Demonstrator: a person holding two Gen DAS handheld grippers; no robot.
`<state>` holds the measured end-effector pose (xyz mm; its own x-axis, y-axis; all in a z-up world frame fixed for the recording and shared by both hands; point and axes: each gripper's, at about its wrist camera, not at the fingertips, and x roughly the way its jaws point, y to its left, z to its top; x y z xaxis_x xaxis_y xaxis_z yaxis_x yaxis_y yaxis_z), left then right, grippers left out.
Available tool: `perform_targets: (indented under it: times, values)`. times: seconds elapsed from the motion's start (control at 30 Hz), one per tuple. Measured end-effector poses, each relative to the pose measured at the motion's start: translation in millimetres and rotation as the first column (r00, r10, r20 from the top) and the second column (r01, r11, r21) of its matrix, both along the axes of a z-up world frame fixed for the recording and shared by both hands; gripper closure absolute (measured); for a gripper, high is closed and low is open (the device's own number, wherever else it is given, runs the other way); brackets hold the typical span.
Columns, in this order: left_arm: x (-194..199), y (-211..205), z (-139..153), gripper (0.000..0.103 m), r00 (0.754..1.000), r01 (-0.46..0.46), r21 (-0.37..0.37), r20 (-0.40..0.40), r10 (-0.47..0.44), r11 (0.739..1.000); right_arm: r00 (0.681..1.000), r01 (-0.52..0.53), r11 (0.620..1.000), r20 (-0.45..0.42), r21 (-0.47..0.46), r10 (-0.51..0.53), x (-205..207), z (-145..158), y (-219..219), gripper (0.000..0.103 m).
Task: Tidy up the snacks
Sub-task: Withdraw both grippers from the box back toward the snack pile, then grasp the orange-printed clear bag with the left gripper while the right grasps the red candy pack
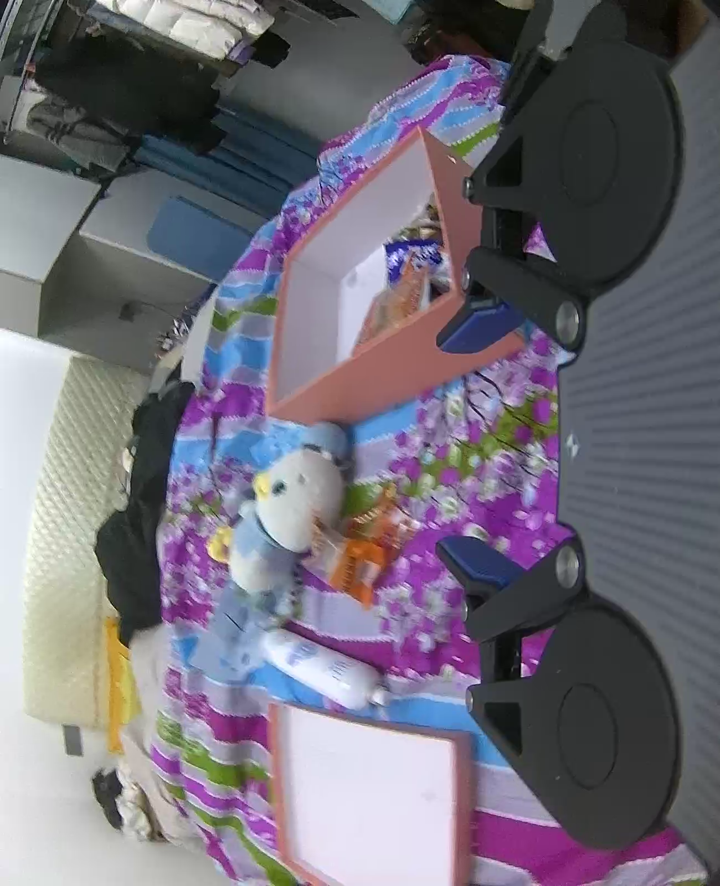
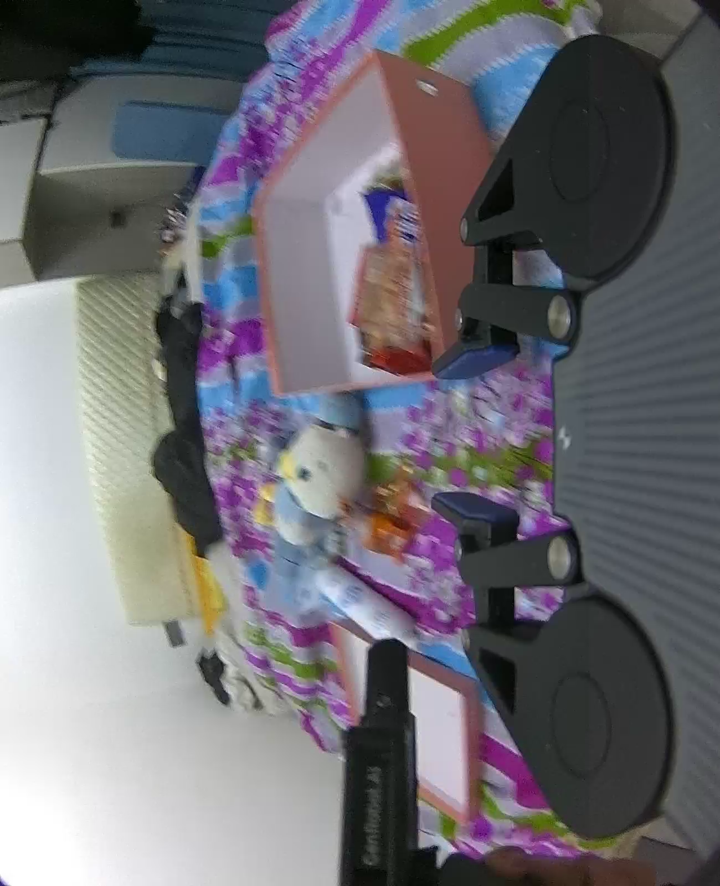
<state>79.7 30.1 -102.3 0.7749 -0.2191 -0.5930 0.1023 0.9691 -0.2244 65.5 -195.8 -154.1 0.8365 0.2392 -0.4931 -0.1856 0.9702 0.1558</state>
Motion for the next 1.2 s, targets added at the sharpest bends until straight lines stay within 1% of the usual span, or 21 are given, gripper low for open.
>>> perform_targets:
  times: [0.1, 0.3, 0.47, 0.63, 0.77, 0.9, 0.97, 1.03, 1.07, 1.1, 1.2]
  values:
    - [-4.3, 11.8, -17.0, 0.026, 0.999, -0.025, -0.033, -0.034, 0.024, 0.999, 0.999, -0.037, 0.999, -0.021, -0.027, 0.036, -3.0, -10.5, 10.1, 0.055]
    - [4.5, 30.8, -43.8, 0.026, 0.995, -0.069, -0.071, -0.077, 0.064, 0.995, 0.994, -0.111, 0.991, -0.033, -0.073, 0.109, 5.1, -22.7, 30.5, 0.055]
    - [24.0, 45.0, -60.7, 0.026, 0.991, -0.096, -0.082, -0.101, 0.088, 0.992, 0.988, -0.152, 0.984, -0.051, -0.094, 0.148, 25.2, -32.5, 43.6, 0.055]
    - [56.0, 58.3, -74.3, 0.026, 0.987, -0.117, -0.091, -0.117, 0.106, 0.989, 0.982, -0.184, 0.977, -0.061, -0.111, 0.178, 54.2, -41.6, 54.9, 0.055]
    - [89.1, 66.3, -85.0, 0.026, 0.987, -0.115, -0.079, -0.124, 0.105, 0.99, 0.972, -0.233, 0.963, -0.074, -0.137, 0.224, 79.4, -51.5, 66.7, 0.055]
    - [132.0, 78.7, -94.2, 0.02, 0.985, -0.125, -0.07, -0.129, 0.115, 0.99, 0.963, -0.265, 0.952, -0.092, -0.156, 0.253, 110.9, -60.4, 77.5, 0.056]
    - [156.8, 84.4, -100.1, 0.019, 0.985, -0.121, -0.064, -0.133, 0.111, 0.991, 0.961, -0.272, 0.948, -0.103, -0.167, 0.257, 130.6, -64.8, 84.1, 0.055]
    - [183.7, 89.3, -106.8, 0.018, 0.985, -0.105, -0.064, -0.144, 0.095, 0.992, 0.959, -0.279, 0.944, -0.112, -0.176, 0.262, 150.3, -68.6, 90.7, 0.055]
    - [199.2, 92.0, -111.0, 0.018, 0.985, -0.095, -0.071, -0.152, 0.083, 0.993, 0.958, -0.278, 0.943, -0.12, -0.182, 0.26, 160.8, -71.3, 94.5, 0.054]
    - [212.8, 94.4, -114.8, 0.018, 0.985, -0.082, -0.082, -0.159, 0.068, 0.993, 0.958, -0.279, 0.942, -0.128, -0.187, 0.258, 172.2, -74.0, 98.9, 0.049]
    - [251.4, 98.8, -125.9, 0.016, 0.985, -0.035, -0.103, -0.172, 0.016, 0.994, 0.954, -0.285, 0.938, -0.148, -0.199, 0.259, 199.8, -80.6, 110.0, 0.047]
